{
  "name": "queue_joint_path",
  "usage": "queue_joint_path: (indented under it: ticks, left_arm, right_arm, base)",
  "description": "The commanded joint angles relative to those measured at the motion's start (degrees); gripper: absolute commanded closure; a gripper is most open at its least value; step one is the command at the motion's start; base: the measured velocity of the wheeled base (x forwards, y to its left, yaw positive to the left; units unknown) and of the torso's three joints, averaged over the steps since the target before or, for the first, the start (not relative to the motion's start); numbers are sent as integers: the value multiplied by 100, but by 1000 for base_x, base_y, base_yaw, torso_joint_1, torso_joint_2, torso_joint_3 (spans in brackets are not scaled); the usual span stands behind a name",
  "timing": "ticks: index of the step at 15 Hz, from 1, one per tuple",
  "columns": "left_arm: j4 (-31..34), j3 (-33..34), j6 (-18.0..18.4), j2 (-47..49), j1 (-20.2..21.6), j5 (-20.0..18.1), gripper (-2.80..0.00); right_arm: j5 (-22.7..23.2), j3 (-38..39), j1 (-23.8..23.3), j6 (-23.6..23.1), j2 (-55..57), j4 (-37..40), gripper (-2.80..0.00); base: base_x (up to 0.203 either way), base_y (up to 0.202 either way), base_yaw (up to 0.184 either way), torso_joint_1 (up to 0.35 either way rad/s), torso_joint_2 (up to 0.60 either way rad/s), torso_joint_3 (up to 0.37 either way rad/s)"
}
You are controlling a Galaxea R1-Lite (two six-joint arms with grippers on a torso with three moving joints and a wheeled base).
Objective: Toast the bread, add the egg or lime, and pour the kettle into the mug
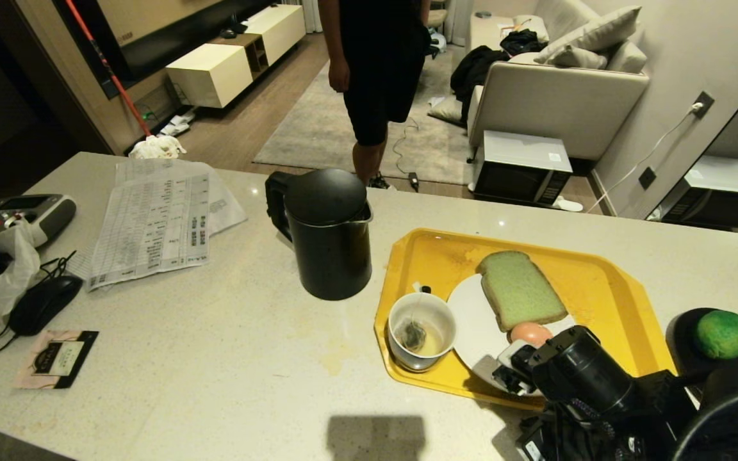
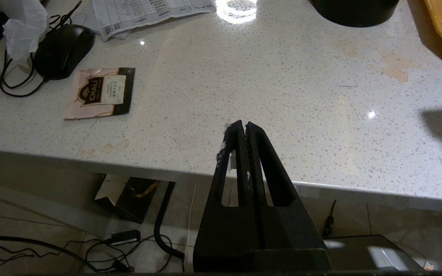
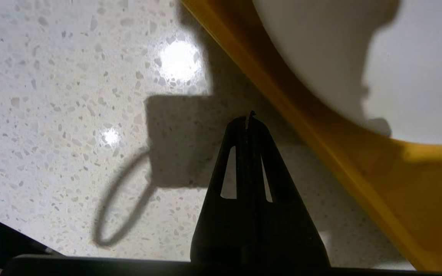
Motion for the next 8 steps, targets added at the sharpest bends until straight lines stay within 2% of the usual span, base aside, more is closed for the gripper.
queue_joint_path:
  ticks: [1, 8]
  left_arm:
    - [2, 9, 1, -10, -4, 0, 0]
    - [3, 9, 1, -3, -4, 0, 0]
  right_arm:
    - [-19, -167, -8, -1, 126, 6, 0]
    - [-19, -323, -137, -10, 151, 6, 0]
  base:
    - [0, 0, 0, 0, 0, 0]
    - [0, 0, 0, 0, 0, 0]
